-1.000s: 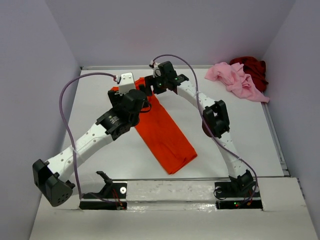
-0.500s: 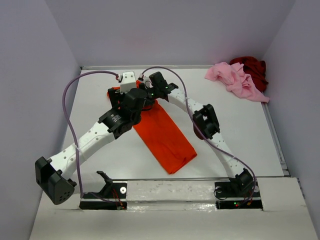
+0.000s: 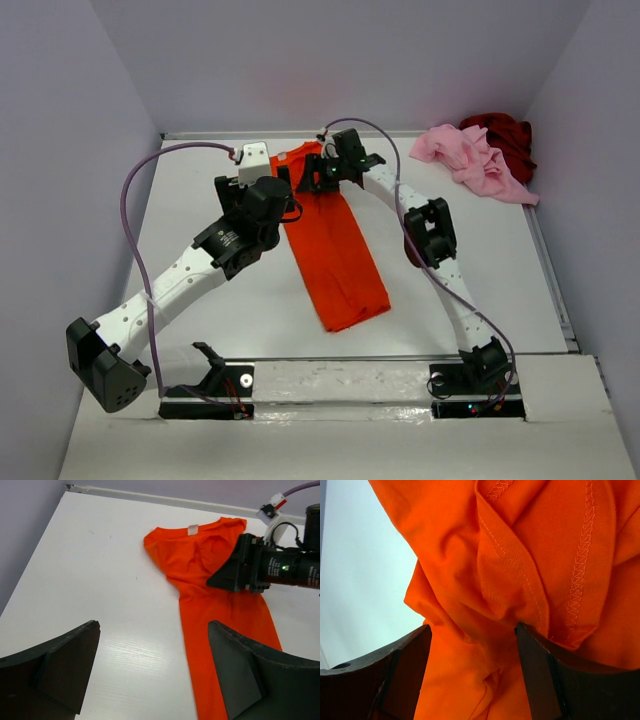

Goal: Fold and stack the t-shirts
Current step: Fold the tshirt

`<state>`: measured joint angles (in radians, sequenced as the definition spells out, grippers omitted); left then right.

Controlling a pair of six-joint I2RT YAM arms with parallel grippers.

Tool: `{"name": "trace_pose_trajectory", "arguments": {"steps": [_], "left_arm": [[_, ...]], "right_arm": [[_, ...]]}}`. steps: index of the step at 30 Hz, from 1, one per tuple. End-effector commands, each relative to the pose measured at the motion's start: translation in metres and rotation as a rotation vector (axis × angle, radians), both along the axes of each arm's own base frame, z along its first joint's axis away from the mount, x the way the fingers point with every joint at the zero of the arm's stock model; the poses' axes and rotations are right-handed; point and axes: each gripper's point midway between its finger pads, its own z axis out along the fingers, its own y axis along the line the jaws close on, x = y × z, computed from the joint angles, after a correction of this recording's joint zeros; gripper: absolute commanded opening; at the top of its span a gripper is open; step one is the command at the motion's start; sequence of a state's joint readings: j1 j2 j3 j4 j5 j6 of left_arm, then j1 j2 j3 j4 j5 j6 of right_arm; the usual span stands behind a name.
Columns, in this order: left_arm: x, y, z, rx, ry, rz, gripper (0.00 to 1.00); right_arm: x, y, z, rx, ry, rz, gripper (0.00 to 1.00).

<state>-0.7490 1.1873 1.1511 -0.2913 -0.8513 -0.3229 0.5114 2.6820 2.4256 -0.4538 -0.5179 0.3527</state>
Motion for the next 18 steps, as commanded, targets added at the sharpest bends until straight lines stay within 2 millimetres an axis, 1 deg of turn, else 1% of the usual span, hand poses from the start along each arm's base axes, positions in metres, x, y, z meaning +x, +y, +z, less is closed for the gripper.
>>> {"name": "trace_pose_trajectory", "arguments": {"steps": [1,2,5,6,8,10,13,14,15,16,17,18], "left_arm": [[0.0,0.002,0.006,-0.035,-0.029,0.006,0.99],[0.0,0.002,0.005,-0.034,-0.026,0.005,0.99],[0.001,-0.001,0.0,-0.028,-0.017,-0.002,0.99],[0.003,-0.003,-0.004,-0.02,-0.007,-0.005,0.99],[0.004,-0.004,-0.006,-0.015,-0.001,-0.007,0.99],[0.005,-0.007,-0.009,-0.016,0.009,-0.017,0.99],[0.006,-0.01,-0.012,-0.021,0.014,-0.025,0.99],[0.006,-0.011,-0.013,-0.019,0.016,-0.025,0.99],[0.007,-0.011,-0.014,-0.022,0.017,-0.026,0.99],[0.007,-0.014,-0.017,-0.028,0.023,-0.035,0.99],[0.007,-0.015,-0.02,-0.031,0.027,-0.039,0.99],[0.009,-0.018,-0.019,-0.045,0.018,-0.046,0.99]], "right_arm": [[0.046,-0.063,0.014,-0.036,-0.028,-0.172,0.75],[0.054,-0.076,0.016,-0.027,-0.021,-0.198,0.75],[0.061,-0.09,0.016,-0.013,-0.012,-0.211,0.75],[0.061,-0.089,0.019,-0.008,-0.017,-0.203,0.75],[0.06,-0.089,0.018,-0.011,-0.018,-0.194,0.75],[0.057,-0.087,0.016,-0.008,-0.012,-0.173,0.75],[0.052,-0.084,0.018,0.005,-0.01,-0.143,0.75],[0.051,-0.084,0.02,0.009,-0.012,-0.132,0.75],[0.05,-0.084,0.03,0.01,-0.031,-0.126,0.75],[0.049,-0.085,0.035,0.008,-0.041,-0.123,0.75],[0.045,-0.088,0.034,-0.004,-0.036,-0.125,0.75],[0.045,-0.091,0.041,-0.012,-0.055,-0.138,0.75]]}}
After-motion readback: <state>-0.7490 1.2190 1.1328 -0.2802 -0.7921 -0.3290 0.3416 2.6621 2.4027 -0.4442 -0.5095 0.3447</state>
